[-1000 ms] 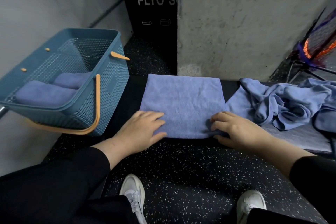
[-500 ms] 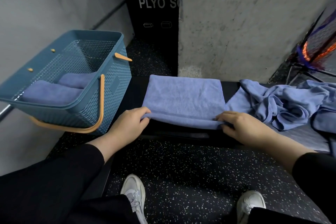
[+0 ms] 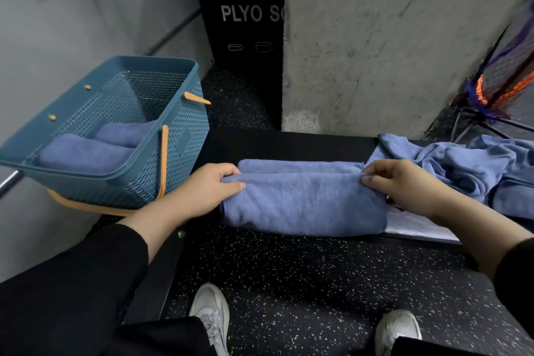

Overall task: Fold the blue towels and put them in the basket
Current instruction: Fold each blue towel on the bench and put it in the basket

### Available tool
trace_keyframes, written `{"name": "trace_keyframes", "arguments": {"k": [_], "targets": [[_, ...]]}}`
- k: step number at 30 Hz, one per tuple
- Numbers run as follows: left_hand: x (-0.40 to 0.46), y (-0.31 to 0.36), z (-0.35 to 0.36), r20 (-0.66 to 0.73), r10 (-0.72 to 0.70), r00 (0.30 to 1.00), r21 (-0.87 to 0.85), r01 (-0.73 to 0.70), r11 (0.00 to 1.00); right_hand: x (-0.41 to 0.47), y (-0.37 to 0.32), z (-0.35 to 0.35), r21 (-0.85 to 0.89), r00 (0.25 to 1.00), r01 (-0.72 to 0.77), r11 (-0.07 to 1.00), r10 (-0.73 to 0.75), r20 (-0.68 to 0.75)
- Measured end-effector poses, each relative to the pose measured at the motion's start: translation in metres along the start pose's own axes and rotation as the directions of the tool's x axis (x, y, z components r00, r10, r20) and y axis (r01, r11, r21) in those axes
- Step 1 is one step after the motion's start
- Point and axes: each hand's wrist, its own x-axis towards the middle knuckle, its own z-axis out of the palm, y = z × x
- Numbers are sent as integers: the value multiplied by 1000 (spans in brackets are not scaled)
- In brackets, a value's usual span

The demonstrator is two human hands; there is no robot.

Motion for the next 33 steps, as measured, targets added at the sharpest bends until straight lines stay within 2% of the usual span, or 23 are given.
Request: {"name": "trace_keyframes", "arguments": {"k": [4,6,10,12,14,15,17,19,21,24,26,28,33], "targets": [[19,-1,5,-154,-28,988,1,28,1000,13,-1,1,-145,994,-29,989,14,-105],[34,0,7,-182,-39,982,40,47,998,24,0,-1,-234,989,-48,971,14,-145],[65,-6,14,-230,-41,972,148,76,986,49,2,-1,-304,983,-40,952,-18,-184],[78,-9,19,-234,-59,970,218,112,969,63,5,5,-331,976,-55,942,-20,-218],[89,-14,25,-185,-19,983,449,102,888,75,6,9,-418,958,-73,906,-53,-282],[93,-13,29,-162,25,986,531,66,845,80,6,11,-449,946,-74,890,-80,-314],[97,-8,37,-91,129,987,567,-55,822,84,-3,15,-455,928,-12,891,-159,-336],[99,-7,46,31,205,978,563,-187,805,84,-13,19,-452,930,107,885,-251,-270],[97,-8,56,138,245,960,547,-280,789,77,-24,27,-466,953,185,865,-274,-130],[93,-11,62,190,292,937,555,-348,756,69,-32,40,-498,978,209,842,-174,116],[91,-13,59,170,304,938,601,-343,722,67,-32,48,-543,971,213,813,-117,206],[87,-17,54,132,284,950,643,-300,704,64,-36,54,-562,969,221,797,-113,221],[72,-21,43,-10,155,988,769,-92,633,57,-48,70,-548,931,365,753,-312,191]]}}
